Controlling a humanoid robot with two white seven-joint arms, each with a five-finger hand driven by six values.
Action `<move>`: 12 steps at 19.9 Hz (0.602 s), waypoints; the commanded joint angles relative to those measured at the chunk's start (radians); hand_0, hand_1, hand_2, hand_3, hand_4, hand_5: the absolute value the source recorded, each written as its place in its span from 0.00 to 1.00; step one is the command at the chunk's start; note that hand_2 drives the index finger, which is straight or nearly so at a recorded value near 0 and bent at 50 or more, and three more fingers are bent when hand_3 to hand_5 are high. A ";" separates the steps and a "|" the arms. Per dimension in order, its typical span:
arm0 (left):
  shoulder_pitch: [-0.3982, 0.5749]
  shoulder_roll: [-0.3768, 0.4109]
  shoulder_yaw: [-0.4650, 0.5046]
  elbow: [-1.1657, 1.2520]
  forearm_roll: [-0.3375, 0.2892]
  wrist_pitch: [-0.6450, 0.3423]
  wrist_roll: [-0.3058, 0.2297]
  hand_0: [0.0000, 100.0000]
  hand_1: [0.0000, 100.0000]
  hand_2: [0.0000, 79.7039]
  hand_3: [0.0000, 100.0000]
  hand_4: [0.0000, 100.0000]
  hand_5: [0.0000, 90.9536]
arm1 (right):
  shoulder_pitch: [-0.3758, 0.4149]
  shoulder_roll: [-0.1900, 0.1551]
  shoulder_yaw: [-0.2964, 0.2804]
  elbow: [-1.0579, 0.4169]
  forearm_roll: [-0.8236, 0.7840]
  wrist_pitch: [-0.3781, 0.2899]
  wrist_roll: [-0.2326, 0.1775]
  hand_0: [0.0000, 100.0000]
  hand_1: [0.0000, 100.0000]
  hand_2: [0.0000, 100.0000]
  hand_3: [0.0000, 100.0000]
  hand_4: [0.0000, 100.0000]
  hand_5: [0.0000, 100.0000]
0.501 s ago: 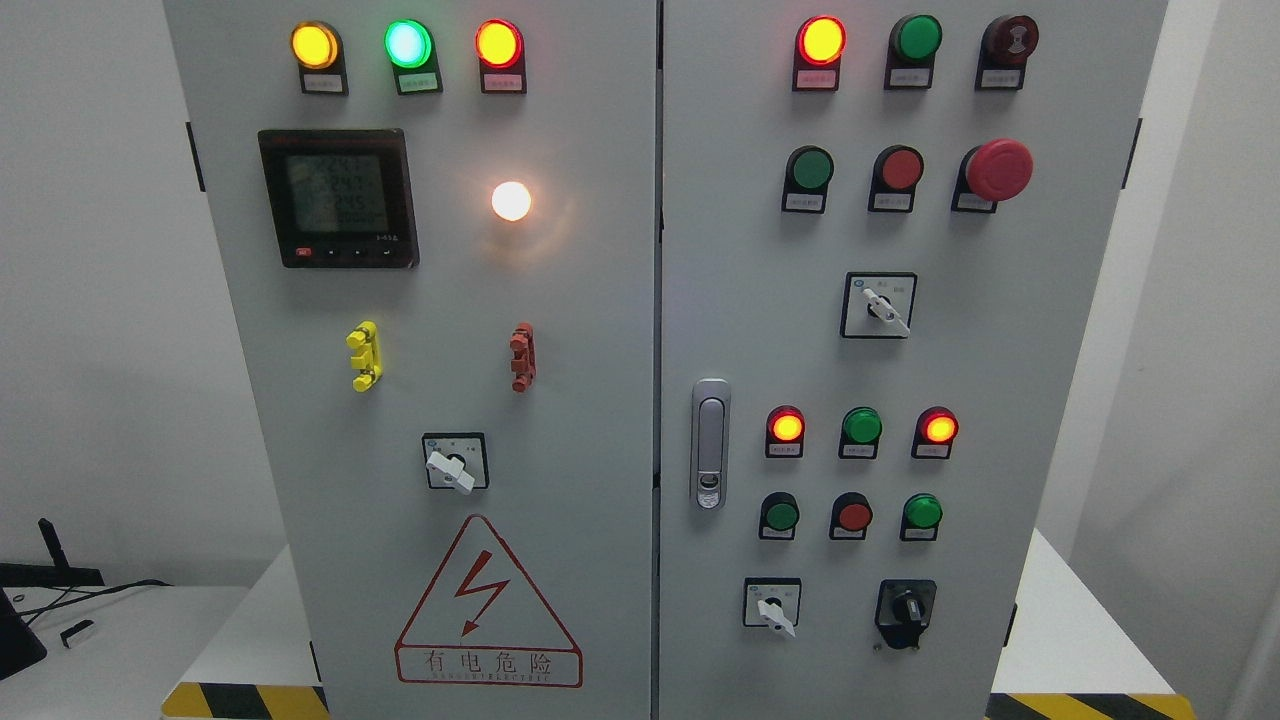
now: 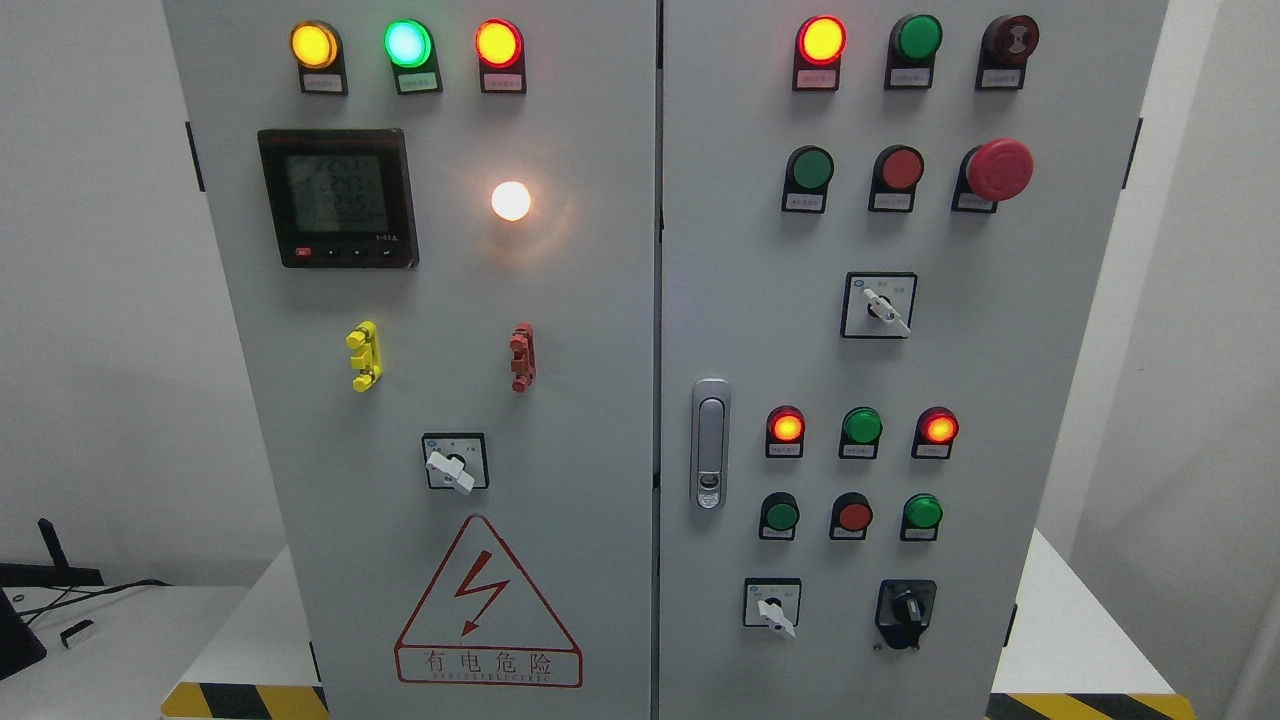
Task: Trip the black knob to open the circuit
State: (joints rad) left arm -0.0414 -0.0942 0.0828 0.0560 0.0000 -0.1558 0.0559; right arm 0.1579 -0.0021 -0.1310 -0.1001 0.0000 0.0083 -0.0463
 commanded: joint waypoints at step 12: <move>0.000 0.001 0.000 0.001 -0.031 -0.001 -0.001 0.12 0.39 0.00 0.00 0.00 0.00 | 0.296 0.028 0.007 -0.706 0.014 -0.166 -0.007 0.15 0.23 0.00 0.05 0.01 0.00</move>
State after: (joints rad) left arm -0.0414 -0.0942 0.0828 0.0561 0.0000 -0.1558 0.0559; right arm 0.3351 -0.0007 -0.1271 -0.4118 0.0000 -0.0781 -0.0522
